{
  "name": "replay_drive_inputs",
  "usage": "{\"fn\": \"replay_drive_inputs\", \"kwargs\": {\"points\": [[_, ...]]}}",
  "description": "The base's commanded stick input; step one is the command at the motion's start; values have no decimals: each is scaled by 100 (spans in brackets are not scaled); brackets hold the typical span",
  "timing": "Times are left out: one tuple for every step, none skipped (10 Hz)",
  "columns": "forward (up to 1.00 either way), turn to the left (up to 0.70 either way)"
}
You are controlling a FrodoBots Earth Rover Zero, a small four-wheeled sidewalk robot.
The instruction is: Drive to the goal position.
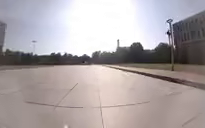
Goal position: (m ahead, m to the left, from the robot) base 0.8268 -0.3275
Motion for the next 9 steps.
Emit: {"fn": "replay_drive_inputs", "kwargs": {"points": [[100, 0], [100, 0], [100, 0], [100, 0], [100, 0], [100, 0], [100, 0], [100, 0], [100, 0]]}}
